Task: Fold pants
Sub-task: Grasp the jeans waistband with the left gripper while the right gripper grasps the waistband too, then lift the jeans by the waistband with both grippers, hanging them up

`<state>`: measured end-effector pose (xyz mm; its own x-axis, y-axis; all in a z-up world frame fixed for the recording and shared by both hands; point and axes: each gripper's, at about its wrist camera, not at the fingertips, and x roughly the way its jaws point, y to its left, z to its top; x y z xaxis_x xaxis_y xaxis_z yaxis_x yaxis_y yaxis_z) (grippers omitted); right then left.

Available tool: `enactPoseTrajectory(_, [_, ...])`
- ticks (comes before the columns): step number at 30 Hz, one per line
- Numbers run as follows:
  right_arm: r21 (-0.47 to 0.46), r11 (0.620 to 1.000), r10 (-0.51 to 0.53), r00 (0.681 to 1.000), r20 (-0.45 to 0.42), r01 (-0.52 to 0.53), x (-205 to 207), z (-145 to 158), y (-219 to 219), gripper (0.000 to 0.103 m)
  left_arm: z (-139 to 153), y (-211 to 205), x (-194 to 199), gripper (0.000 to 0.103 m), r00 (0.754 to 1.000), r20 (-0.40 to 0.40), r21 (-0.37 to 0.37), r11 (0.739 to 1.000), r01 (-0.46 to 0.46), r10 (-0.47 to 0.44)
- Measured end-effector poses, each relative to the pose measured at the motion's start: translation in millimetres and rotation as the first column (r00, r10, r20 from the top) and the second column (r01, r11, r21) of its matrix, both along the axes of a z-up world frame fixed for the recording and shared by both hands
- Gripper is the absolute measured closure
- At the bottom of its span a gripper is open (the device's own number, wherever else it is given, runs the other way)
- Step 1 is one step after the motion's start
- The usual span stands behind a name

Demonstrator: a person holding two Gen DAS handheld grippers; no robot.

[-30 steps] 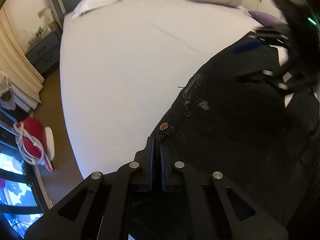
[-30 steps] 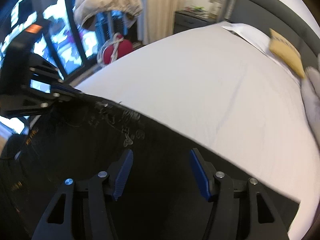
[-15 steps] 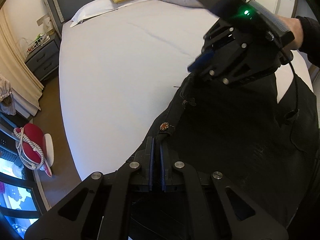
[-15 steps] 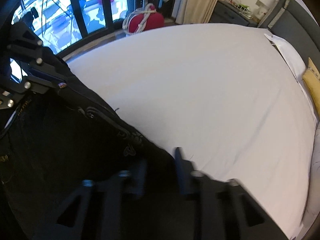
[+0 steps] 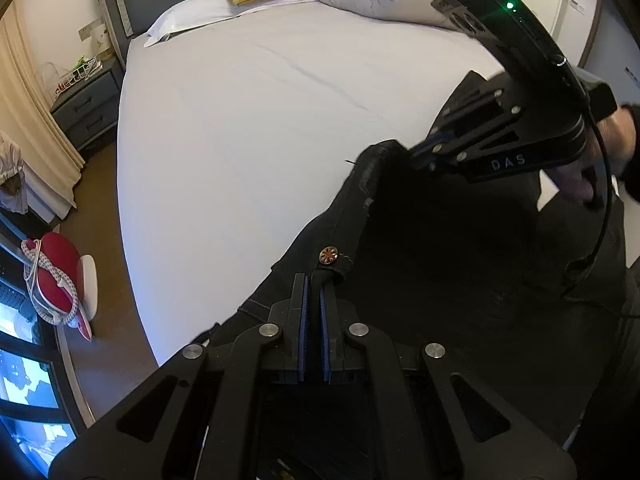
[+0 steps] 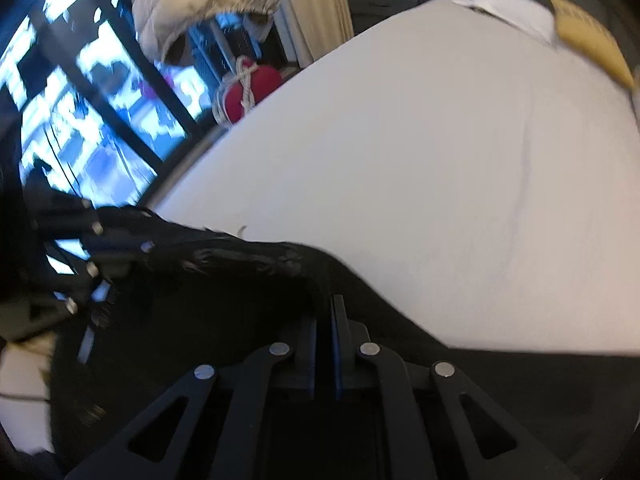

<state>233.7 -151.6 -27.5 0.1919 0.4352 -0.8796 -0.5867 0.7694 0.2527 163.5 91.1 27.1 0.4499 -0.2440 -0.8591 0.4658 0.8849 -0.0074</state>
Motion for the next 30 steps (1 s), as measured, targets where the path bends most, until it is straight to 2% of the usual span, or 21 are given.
enactPoseTrajectory(2, [0.067, 0.998, -0.008, 0.999, -0.041, 0.01, -14, -2, 1, 0.096, 2, -2, -11, 0.099, 1.0, -0.001, -0.007, 1.0, 0.0, 0.0])
enactPoseTrajectory(4, [0.071, 0.997, 0.022, 0.999, -0.046, -0.019, -32, -2, 6, 0.096, 4, -3, -22, 0.099, 1.0, -0.006, -0.02, 1.0, 0.004, -0.004])
enactPoseTrajectory(10, [0.013, 0.991, 0.136, 0.991, -0.001, -0.136, -87, 7, 5, 0.096, 8, -5, -65, 0.099, 0.999, -0.019, -0.021, 0.999, 0.028, -0.028])
enactPoseTrajectory(13, [-0.078, 0.975, 0.213, 0.975, 0.065, -0.208, -122, 16, 2, 0.096, 9, -9, -89, 0.099, 0.998, -0.024, -0.012, 0.999, 0.05, -0.05])
enactPoseTrajectory(16, [-0.221, 0.933, 0.318, 0.938, 0.135, -0.284, -165, 18, 6, 0.096, 6, -20, -121, 0.099, 0.994, -0.039, 0.005, 0.995, 0.101, -0.101])
enactPoseTrajectory(19, [-0.404, 0.849, 0.446, 0.872, 0.202, -0.341, -219, 12, 12, 0.096, -2, -38, -155, 0.099, 0.986, -0.057, 0.043, 0.987, 0.157, -0.155])
enactPoseTrajectory(23, [-0.545, 0.758, 0.549, 0.801, 0.236, -0.359, -274, -5, 22, 0.096, -18, -54, -193, 0.099, 0.975, -0.115, 0.043, 0.98, 0.196, -0.19])
enactPoseTrajectory(24, [-0.562, 0.745, 0.563, 0.791, 0.239, -0.36, -287, -9, 23, 0.096, -21, -56, -200, 0.099, 0.974, -0.124, 0.041, 0.979, 0.198, -0.192])
enactPoseTrajectory(30, [-0.599, 0.723, 0.586, 0.764, 0.268, -0.344, -332, -13, 26, 0.097, -20, -55, -224, 0.099, 0.975, -0.148, 0.017, 0.985, 0.171, -0.167])
